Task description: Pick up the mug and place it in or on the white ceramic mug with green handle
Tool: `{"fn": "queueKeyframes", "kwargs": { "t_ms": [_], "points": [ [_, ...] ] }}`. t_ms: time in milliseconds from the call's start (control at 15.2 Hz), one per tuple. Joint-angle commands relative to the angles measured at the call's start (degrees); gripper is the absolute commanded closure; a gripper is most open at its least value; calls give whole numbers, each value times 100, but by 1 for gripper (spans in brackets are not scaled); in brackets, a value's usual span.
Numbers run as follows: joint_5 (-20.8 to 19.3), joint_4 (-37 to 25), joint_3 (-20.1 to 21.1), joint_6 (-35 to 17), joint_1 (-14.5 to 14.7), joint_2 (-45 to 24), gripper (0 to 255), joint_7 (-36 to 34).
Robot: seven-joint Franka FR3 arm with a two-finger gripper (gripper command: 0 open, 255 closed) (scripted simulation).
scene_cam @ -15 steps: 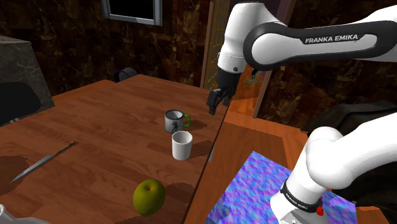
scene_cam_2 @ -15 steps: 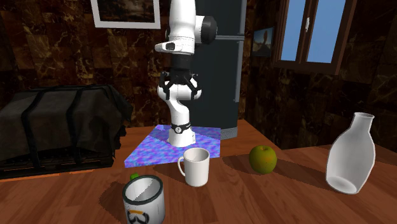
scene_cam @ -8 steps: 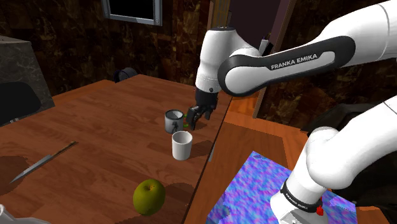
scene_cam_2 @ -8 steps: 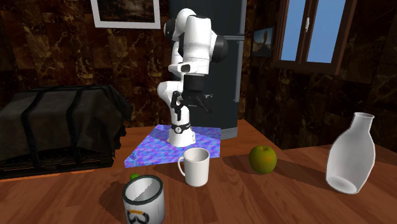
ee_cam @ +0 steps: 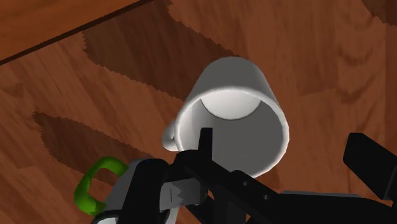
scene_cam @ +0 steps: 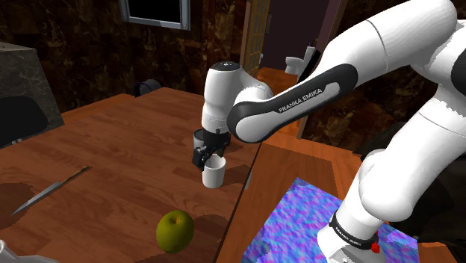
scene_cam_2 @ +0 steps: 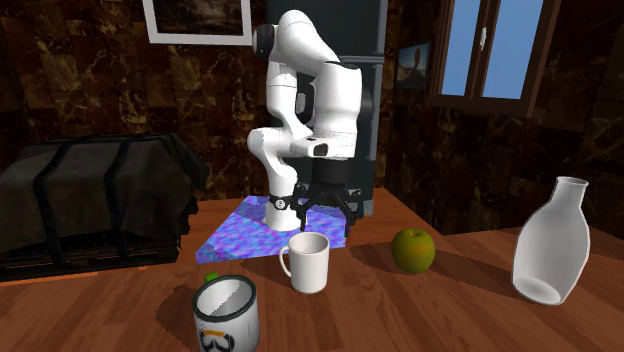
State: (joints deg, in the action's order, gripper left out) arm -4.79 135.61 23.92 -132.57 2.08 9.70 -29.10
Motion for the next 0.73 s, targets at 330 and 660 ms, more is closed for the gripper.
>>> {"fn": "queueKeyframes", "kwargs": {
  "t_ms": [330, 660],
  "points": [
    [-417, -13, 89, -529, -67, -595, 0, -348],
    [-556, 30, 86, -716, -90, -762, 0, -445]
  ]
}}
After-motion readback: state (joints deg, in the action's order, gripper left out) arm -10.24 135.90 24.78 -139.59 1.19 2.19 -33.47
